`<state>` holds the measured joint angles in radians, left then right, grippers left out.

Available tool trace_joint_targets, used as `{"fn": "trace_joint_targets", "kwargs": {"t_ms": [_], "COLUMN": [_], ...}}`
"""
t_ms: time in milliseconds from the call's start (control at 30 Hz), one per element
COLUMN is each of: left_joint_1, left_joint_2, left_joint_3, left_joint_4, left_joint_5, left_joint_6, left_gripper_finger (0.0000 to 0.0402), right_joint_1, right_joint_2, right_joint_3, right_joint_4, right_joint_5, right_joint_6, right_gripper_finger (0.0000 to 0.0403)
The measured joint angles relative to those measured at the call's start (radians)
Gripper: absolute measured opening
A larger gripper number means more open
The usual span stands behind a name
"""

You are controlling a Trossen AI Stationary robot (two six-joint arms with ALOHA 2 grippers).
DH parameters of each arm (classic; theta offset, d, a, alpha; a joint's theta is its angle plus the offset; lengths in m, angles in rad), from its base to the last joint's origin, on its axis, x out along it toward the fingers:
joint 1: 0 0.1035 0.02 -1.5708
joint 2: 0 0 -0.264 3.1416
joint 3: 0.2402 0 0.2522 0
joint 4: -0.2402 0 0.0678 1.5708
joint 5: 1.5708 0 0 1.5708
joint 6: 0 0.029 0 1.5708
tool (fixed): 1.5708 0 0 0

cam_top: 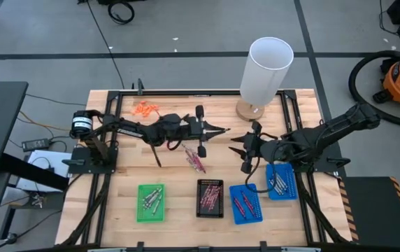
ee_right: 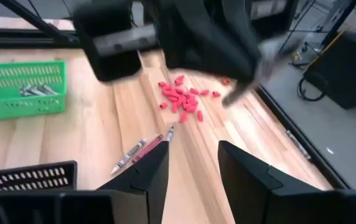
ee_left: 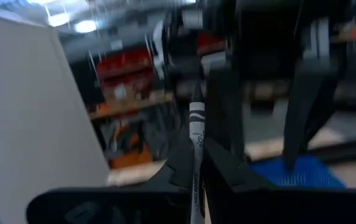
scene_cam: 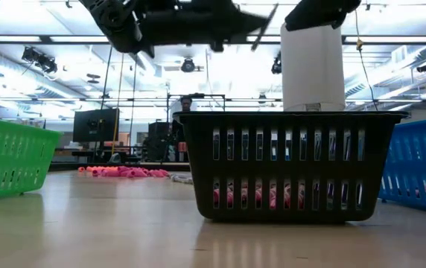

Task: Sort crayons
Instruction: Put the black crayon into the right blue bin

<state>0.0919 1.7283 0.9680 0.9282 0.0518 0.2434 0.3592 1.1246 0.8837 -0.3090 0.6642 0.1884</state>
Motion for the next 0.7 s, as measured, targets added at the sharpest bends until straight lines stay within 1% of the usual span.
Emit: {"fn": "trace_joint_targets", "kwargs": {"t_ms": [167, 300, 500, 700], "left_joint_1": [-0.043, -0.073, -0.100, -0.119], "left_joint_2": [-0.001, -0.001, -0.001, -0.001], "left_joint_3": [0.000, 0.001, 0.001, 0.001], "left_joint_4": [0.105, 0.162, 0.161, 0.161], "left_joint_5": [-0.001, 0.003, -0.001, -0.001], "left_joint_6": [0.003, 0.004, 0.004, 0.014], "left_gripper_finger": [0.0018, 0.0018, 0.0018, 0.0018], "right_joint_1": [0.000, 0.000, -0.002, -0.002], "right_joint_2": [0.035, 0.088, 0.147, 0.146], "right_joint_3": [0.000, 0.000, 0.000, 0.000], "right_joint_4": [0.027, 0.134, 0.306, 0.385], "right_joint_5": [0.083, 0.095, 0.136, 0.128], "right_joint_6": [-0.060, -0.160, -0.294, -0.362], "right_gripper_finger": [0.0147, 0.0147, 0.0146, 0.0146]}}
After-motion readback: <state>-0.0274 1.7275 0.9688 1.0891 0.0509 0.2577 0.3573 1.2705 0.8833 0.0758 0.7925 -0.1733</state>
